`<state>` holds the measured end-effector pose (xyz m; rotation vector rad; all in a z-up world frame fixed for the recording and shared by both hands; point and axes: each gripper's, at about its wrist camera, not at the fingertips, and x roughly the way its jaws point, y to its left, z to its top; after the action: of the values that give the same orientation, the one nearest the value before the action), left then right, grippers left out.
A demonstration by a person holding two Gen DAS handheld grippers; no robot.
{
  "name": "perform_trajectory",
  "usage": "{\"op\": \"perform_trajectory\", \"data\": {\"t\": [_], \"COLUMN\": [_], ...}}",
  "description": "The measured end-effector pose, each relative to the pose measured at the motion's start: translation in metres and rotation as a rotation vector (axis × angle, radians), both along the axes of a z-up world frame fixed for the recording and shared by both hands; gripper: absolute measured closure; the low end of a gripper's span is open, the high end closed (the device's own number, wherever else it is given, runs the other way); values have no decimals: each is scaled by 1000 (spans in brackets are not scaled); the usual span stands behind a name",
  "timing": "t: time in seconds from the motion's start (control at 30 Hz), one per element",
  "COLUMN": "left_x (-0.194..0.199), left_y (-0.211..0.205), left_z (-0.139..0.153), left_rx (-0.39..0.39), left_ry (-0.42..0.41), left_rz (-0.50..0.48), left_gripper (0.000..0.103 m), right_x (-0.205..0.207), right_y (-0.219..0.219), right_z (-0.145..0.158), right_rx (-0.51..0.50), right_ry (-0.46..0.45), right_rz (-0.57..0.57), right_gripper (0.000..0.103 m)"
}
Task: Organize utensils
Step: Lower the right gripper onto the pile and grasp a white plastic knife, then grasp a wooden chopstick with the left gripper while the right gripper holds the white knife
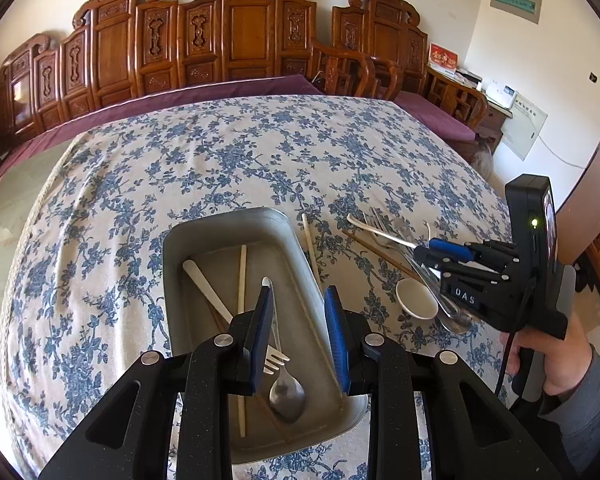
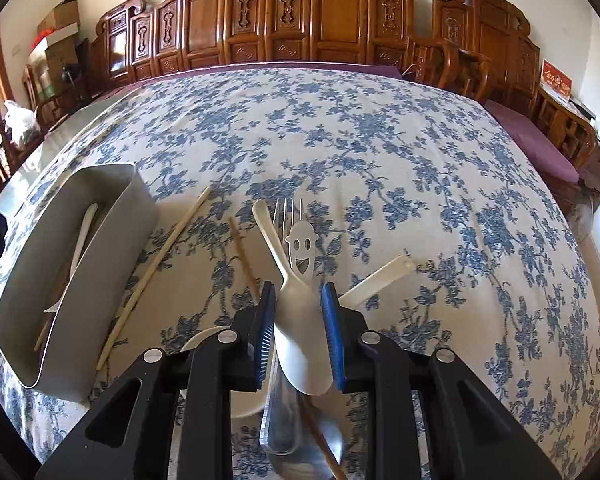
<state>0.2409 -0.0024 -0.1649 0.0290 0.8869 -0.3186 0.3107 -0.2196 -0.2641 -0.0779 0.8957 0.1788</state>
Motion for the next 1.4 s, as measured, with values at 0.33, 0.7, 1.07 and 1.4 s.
{"op": "perform_trajectory", "data": {"t": [0.33, 0.7, 1.07, 1.4], "left_x": [0, -1, 0, 33], "left_y": [0, -1, -30, -67], "left_z": [-1, -2, 1, -17], "left_rx": [1, 4, 44, 151], "left_ry": [1, -1, 14, 119], "left_rz": [-3, -10, -39, -66], "left_gripper": [78, 78, 78, 78], "right_x": [13, 15, 8, 14], "right_y": [-17, -42, -66, -81], "right_z": [-6, -2, 6, 8], "right_rx": [-53, 74, 173, 234], "right_ry": [1, 27, 2, -14], "right_rz": [-50, -87, -77, -48], "right_gripper": [77, 98, 98, 98]}}
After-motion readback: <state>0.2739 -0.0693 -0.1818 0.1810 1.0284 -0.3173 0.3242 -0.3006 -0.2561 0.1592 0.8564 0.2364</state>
